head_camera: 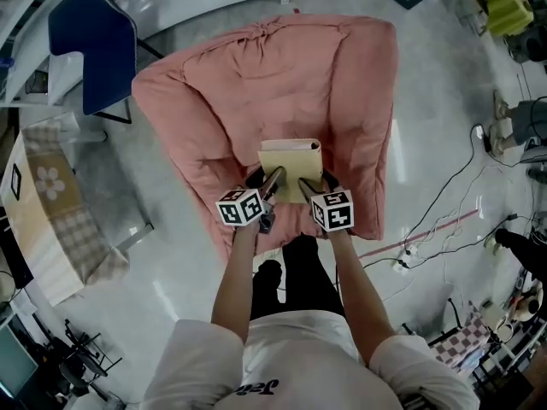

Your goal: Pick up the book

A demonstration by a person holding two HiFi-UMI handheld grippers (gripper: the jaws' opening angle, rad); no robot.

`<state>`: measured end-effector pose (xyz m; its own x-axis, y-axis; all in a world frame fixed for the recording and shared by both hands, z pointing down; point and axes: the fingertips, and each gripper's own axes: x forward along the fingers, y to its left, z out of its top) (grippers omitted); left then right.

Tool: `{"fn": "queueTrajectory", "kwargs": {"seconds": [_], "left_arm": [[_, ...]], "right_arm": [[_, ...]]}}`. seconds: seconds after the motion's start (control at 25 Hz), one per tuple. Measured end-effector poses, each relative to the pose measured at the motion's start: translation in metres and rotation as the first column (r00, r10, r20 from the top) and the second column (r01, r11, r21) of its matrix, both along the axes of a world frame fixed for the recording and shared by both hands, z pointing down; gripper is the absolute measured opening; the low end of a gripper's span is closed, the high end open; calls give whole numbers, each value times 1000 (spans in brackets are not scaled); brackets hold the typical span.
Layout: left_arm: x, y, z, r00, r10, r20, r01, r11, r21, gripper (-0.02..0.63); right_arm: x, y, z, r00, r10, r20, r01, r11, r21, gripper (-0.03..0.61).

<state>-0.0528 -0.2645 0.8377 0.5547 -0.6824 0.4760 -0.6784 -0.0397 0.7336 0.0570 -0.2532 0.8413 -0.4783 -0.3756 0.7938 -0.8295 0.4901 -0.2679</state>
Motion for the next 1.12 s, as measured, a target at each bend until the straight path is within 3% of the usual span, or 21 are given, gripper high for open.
{"fn": "queueTrajectory", "kwargs": {"seconds": [0.36, 0.64, 0.92, 1.12], "left_arm": [[-10, 38, -153, 996, 19, 92, -38, 976, 215, 233], [-22, 64, -257, 994, -13, 109, -26, 936, 352, 233], [-23, 89, -345, 987, -40, 153, -43, 862, 505, 231], [-21, 106, -402, 983, -43, 177, -73, 797, 600, 231]], "right_arm": [[-10, 40, -142, 994, 42, 99, -62, 977, 203, 295], [-21, 63, -243, 986, 23, 163, -85, 918, 386, 295], [-23, 85, -326, 981, -10, 194, -97, 838, 536, 295], [-22, 101, -379, 976, -18, 217, -124, 773, 622, 295]]}}
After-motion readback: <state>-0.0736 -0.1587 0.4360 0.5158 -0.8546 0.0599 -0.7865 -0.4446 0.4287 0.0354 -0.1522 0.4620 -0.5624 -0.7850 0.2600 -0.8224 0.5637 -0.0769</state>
